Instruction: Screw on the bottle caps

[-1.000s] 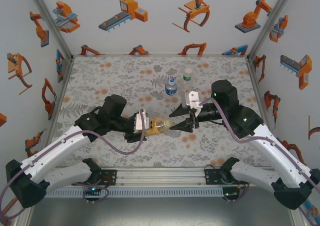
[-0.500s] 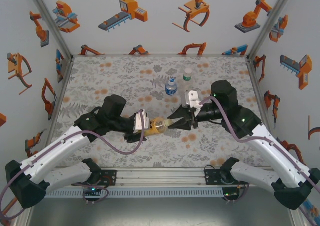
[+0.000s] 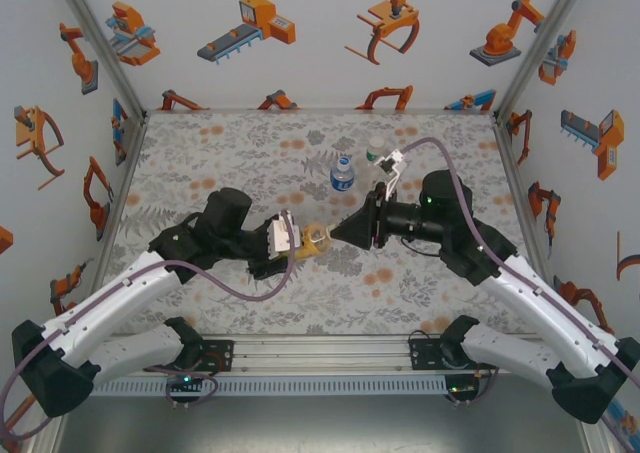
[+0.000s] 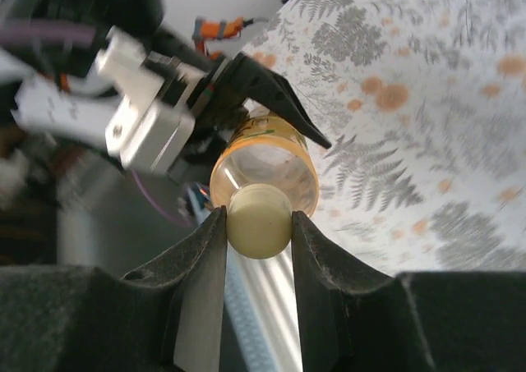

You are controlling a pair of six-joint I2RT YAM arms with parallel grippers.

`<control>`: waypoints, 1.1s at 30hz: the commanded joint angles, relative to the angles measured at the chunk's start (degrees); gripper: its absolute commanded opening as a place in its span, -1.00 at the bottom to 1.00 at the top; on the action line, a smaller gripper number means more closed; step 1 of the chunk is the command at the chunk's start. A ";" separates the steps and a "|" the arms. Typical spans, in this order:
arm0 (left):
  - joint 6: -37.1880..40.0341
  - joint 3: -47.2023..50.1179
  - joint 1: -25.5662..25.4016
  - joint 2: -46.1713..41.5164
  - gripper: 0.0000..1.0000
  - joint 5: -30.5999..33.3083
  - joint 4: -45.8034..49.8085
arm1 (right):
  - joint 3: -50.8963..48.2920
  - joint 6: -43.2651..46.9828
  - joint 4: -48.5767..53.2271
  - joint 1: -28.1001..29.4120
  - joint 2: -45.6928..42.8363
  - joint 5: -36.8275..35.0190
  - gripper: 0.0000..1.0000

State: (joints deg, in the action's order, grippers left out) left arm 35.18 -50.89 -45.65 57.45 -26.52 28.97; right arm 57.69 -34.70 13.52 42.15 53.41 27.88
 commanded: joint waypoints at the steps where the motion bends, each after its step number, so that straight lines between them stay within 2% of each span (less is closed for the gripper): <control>1: 0.33 -0.70 -0.41 0.50 -1.00 0.70 -4.79 | 0.39 -31.82 5.12 0.00 1.51 -13.06 -1.00; 3: 0.38 -0.94 -0.48 0.83 -1.00 2.15 -5.09 | 0.82 -40.31 8.11 -0.05 2.38 -13.93 -1.00; 5: 0.25 -1.05 -0.50 1.18 -1.00 3.35 -5.45 | 1.82 -44.08 11.31 0.04 3.67 -13.57 -1.00; 9: -0.02 -1.48 -0.50 1.83 -1.00 4.42 -5.86 | 3.91 -44.63 12.41 0.04 4.07 -15.31 -1.00; 12: 0.06 -1.57 -0.49 2.03 -1.00 4.21 -5.78 | 6.11 -39.00 13.24 0.01 3.99 -16.99 -1.00; 13: 0.15 -1.58 -0.49 2.00 -1.00 3.99 -5.60 | 6.99 -35.84 13.29 0.02 3.94 -17.22 -0.95; 16: 0.39 -1.53 -0.50 1.85 -1.00 3.12 -4.95 | 9.28 -23.29 12.41 -0.05 3.51 -16.29 -0.38; 19: 1.22 -1.66 -0.50 1.58 -1.00 1.31 -3.55 | 9.98 -7.19 9.85 -0.05 2.42 -12.12 -0.10; 23: 1.91 -2.08 -0.50 1.36 -1.00 -1.67 -1.67 | 10.89 16.50 8.42 -0.05 0.60 -2.02 -0.02; 27: 2.22 -2.41 -0.49 1.07 -1.00 -4.72 -0.16 | 12.64 40.64 12.45 -0.06 -0.12 10.40 0.03; 30: 2.66 -2.36 -0.49 1.00 -1.00 -7.00 0.42 | 13.74 54.00 16.32 -0.05 0.23 17.56 0.04; 33: 2.89 -2.41 -0.56 0.78 -1.00 -8.90 1.09 | 14.22 62.14 18.80 -0.05 0.92 21.62 0.04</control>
State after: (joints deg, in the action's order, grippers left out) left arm 36.62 -51.46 -45.82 59.33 -30.65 28.38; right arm 70.43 9.63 28.40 42.09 53.98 40.58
